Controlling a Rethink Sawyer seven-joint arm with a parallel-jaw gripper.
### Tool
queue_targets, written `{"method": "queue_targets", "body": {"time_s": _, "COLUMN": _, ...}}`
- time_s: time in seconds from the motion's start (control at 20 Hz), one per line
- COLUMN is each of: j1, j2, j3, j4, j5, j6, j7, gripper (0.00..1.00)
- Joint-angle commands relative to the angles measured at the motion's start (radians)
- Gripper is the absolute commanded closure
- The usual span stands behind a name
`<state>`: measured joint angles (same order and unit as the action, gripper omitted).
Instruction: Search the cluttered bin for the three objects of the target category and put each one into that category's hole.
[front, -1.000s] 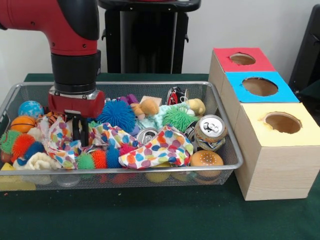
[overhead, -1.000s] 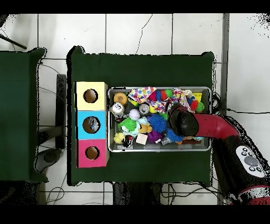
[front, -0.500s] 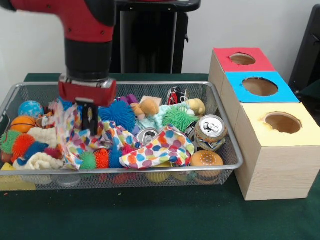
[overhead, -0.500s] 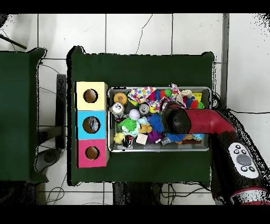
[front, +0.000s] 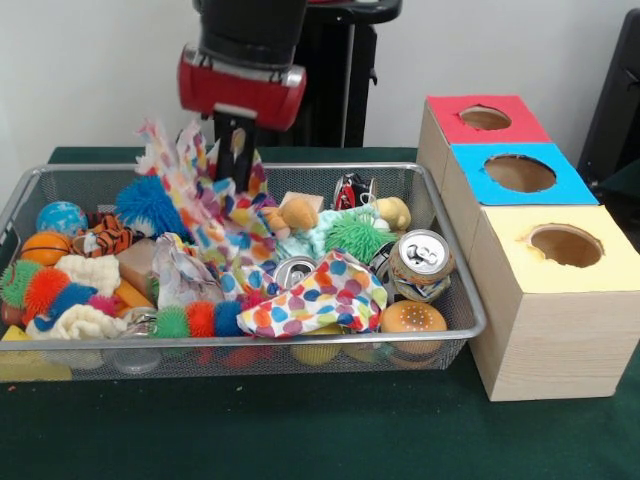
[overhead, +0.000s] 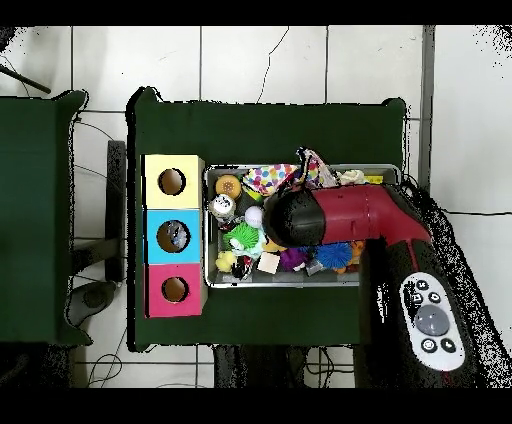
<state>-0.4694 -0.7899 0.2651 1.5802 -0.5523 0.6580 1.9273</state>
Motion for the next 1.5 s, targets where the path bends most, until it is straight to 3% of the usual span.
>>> {"method": "queue_targets", "body": {"time_s": 0.05, "j1": -0.001, "j2": -0.046, "j3": -0.048, "j4": 0.019, "j5": 0.002, "j6": 0.080, "j7": 0.017, "gripper": 1.00}}
{"method": "queue_targets", "body": {"time_s": 0.55, "j1": 0.016, "j2": -0.023, "j3": -0.070, "j4": 0.032, "j5": -0.004, "j6": 0.023, "j7": 0.063, "gripper": 1.00}}
{"method": "queue_targets", "body": {"time_s": 0.9, "j1": 0.135, "j2": 0.000, "j3": -0.170, "j4": -0.024, "j5": -0.086, "j6": 0.065, "j7": 0.122, "gripper": 1.00}}
{"method": "queue_targets", "body": {"time_s": 1.5, "j1": 0.276, "j2": 0.048, "j3": -0.285, "j4": -0.074, "j5": -0.049, "j6": 0.080, "j7": 0.176, "gripper": 1.00}}
